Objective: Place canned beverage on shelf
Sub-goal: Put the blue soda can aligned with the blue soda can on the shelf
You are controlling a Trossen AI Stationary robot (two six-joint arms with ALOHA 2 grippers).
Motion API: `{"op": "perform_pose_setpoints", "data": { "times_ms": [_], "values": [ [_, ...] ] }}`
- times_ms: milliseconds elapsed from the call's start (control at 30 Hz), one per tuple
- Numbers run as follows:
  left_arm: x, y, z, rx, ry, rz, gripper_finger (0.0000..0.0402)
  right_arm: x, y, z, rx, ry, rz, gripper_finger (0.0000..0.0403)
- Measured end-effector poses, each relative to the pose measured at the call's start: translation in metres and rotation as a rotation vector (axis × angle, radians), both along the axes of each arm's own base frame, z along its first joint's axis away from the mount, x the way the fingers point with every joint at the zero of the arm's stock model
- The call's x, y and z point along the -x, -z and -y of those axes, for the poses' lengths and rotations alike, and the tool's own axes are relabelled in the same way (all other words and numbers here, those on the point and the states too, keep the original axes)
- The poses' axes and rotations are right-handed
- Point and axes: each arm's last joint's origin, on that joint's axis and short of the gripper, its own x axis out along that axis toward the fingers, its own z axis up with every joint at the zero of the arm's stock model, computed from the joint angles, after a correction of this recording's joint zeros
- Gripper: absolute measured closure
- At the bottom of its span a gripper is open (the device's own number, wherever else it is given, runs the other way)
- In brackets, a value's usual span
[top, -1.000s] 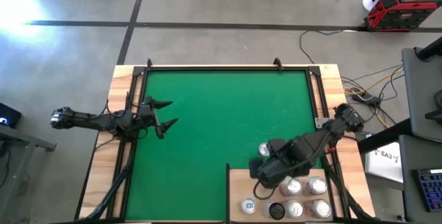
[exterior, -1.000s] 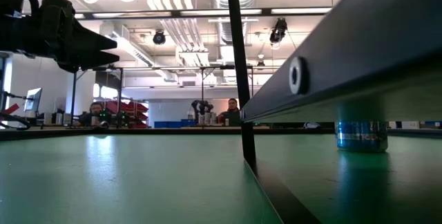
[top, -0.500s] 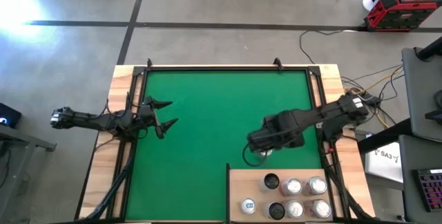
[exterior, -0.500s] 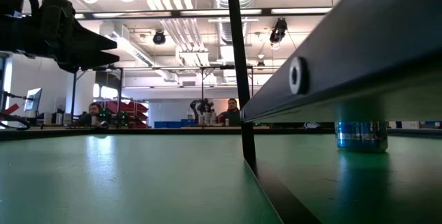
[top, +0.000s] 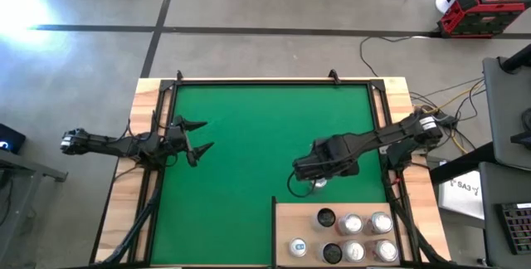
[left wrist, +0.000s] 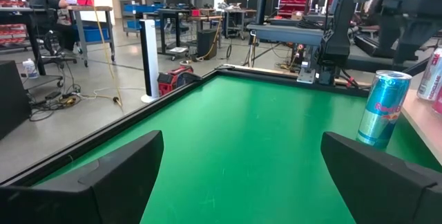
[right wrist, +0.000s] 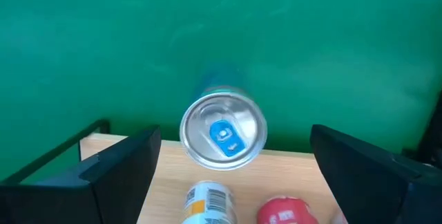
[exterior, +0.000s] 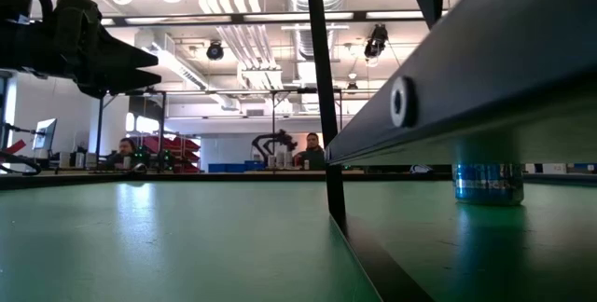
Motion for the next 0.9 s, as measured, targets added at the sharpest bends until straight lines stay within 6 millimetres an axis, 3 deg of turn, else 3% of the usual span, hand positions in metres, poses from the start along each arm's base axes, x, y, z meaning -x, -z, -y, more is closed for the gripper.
{"op": "perform_pose_setpoints", "data": {
  "times_ms": [900],
  "values": [
    [0.000, 0.000, 0.000, 0.000, 0.000, -0.001, 0.0024, -0.005, 0.054, -0.008, -0.059, 0.081, -0.013, 0.0045]
  ]
}}
